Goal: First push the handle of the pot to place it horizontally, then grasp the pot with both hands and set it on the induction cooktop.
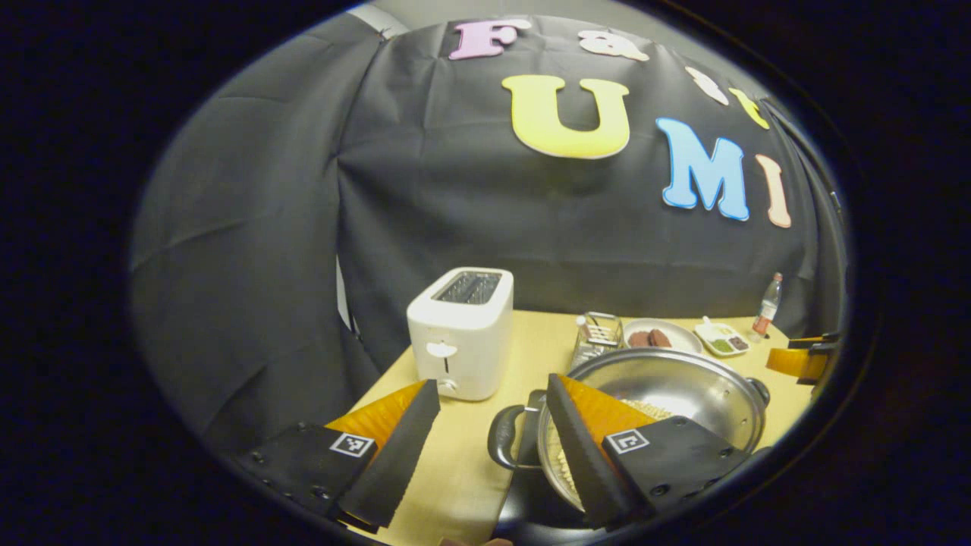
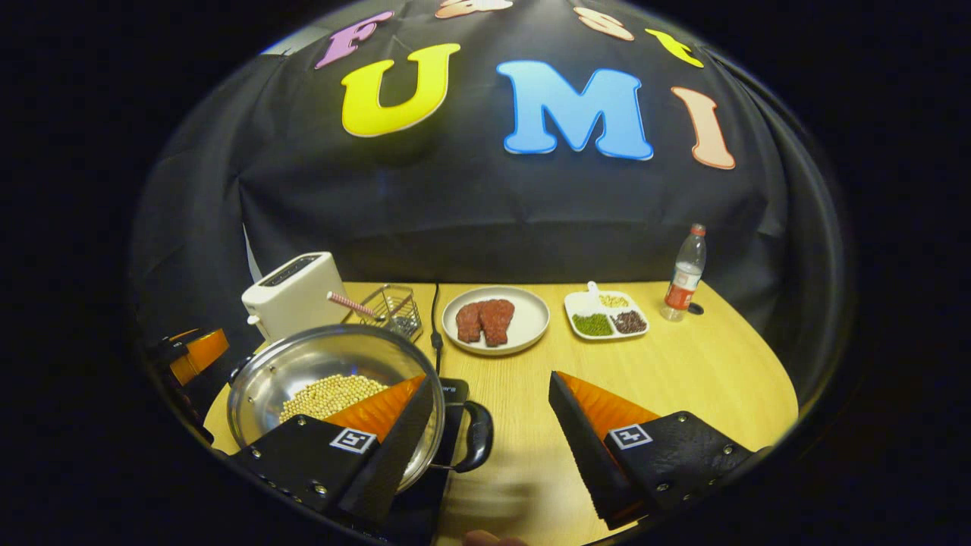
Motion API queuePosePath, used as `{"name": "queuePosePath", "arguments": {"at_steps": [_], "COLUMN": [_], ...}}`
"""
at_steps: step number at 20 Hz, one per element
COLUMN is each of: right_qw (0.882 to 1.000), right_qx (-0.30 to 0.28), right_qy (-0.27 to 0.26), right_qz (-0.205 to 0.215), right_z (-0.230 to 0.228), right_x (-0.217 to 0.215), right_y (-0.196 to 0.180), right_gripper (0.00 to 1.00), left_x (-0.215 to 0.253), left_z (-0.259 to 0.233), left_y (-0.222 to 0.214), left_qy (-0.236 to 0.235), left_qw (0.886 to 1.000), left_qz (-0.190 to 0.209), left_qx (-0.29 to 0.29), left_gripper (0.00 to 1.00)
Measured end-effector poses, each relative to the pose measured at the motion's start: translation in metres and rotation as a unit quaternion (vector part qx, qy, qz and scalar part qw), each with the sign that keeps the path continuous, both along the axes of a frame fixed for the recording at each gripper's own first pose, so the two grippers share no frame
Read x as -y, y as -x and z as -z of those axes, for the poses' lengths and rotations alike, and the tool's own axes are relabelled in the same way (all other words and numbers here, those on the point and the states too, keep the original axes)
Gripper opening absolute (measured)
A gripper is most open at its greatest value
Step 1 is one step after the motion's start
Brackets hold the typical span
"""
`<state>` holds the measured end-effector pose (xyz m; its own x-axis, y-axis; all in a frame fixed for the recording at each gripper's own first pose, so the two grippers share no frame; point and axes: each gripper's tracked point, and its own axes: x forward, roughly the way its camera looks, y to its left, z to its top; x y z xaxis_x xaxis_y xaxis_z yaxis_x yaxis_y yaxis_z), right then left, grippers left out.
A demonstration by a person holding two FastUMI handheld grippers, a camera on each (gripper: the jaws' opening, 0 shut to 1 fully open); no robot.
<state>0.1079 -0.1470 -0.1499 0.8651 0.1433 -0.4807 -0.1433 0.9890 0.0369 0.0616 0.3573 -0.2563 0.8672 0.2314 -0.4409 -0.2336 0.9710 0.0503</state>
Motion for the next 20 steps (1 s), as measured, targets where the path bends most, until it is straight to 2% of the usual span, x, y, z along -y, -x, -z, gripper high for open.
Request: {"name": "queuePosePath", "arguments": {"at_steps": [2,5,6,7,9,11,12,13,14,15,20], "right_qw": [0.999,0.998,0.997,0.995,0.992,0.99,0.989,0.987,0.986,0.985,0.983], "right_qx": [0.033,0.061,0.074,0.089,0.117,0.131,0.138,0.147,0.155,0.163,0.172], "right_qy": [-0.008,-0.03,-0.035,-0.037,-0.036,-0.046,-0.052,-0.057,-0.055,-0.052,-0.061], "right_qz": [-0.005,-0.012,-0.014,-0.014,-0.01,-0.001,0.008,0.017,0.025,0.028,0.035], "right_z": [-0.045,-0.094,-0.11,-0.129,-0.166,-0.196,-0.21,-0.221,-0.231,-0.24,-0.262], "right_x": [0.019,0.046,0.058,0.071,0.1,0.126,0.141,0.157,0.174,0.189,0.242], "right_y": [0.004,0.008,0.008,0.009,0.016,0.026,0.031,0.035,0.037,0.04,0.058], "right_gripper": [0.96,0.95,0.96,0.96,0.95,0.95,0.95,0.95,0.95,0.95,0.97], "left_x": [0.023,0.078,0.098,0.12,0.163,0.204,0.227,0.248,0.268,0.288,0.359], "left_z": [-0.043,-0.1,-0.117,-0.129,-0.158,-0.187,-0.201,-0.215,-0.227,-0.236,-0.267], "left_y": [-0.003,-0.006,-0.009,-0.011,-0.014,-0.016,-0.016,-0.015,-0.014,-0.011,0.0], "left_qy": [-0.003,-0.005,-0.006,-0.002,0.004,0.007,0.009,0.011,0.01,0.009,0.02], "left_qw": [1.0,0.998,0.997,0.997,0.996,0.993,0.992,0.99,0.989,0.987,0.984], "left_qz": [0.001,0.012,0.017,0.022,0.036,0.047,0.057,0.066,0.074,0.08,0.09], "left_qx": [0.027,0.062,0.072,0.074,0.085,0.104,0.112,0.121,0.129,0.137,0.153], "left_gripper": [0.99,0.99,0.95,0.99,0.91,0.99,0.99,0.91,0.99,0.95,0.91]}}
